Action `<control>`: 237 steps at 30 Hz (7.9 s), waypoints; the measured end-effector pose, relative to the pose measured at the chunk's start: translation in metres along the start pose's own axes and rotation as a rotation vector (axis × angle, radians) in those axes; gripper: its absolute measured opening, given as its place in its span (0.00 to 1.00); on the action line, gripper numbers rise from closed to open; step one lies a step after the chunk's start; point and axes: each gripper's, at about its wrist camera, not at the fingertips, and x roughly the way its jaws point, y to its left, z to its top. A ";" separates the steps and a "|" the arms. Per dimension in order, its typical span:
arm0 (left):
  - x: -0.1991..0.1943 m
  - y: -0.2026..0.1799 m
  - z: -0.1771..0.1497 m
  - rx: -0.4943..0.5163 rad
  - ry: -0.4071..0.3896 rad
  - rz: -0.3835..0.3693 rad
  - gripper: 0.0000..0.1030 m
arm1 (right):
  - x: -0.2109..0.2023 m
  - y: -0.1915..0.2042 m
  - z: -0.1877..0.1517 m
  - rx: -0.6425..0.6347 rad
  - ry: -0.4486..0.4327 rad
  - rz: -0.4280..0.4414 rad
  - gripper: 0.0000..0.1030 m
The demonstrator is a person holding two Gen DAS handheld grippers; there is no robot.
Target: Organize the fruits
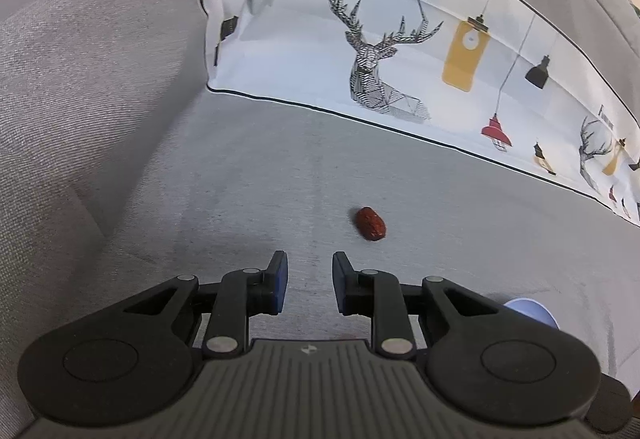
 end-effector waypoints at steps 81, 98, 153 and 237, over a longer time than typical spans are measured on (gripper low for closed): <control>-0.072 -0.083 -0.075 0.214 -0.201 -0.091 0.31 | -0.137 -0.099 -0.072 0.277 -0.235 -0.324 0.31; -0.053 -0.103 -0.073 0.276 -0.178 -0.134 0.31 | -0.125 -0.140 -0.080 0.401 -0.182 -0.375 0.31; -0.019 -0.149 -0.112 0.524 0.007 -0.265 0.31 | -0.111 -0.127 -0.073 0.286 -0.093 -0.332 0.31; -0.050 -0.127 -0.160 0.320 0.037 -0.018 1.00 | -0.149 -0.108 -0.121 0.366 0.049 -0.495 0.99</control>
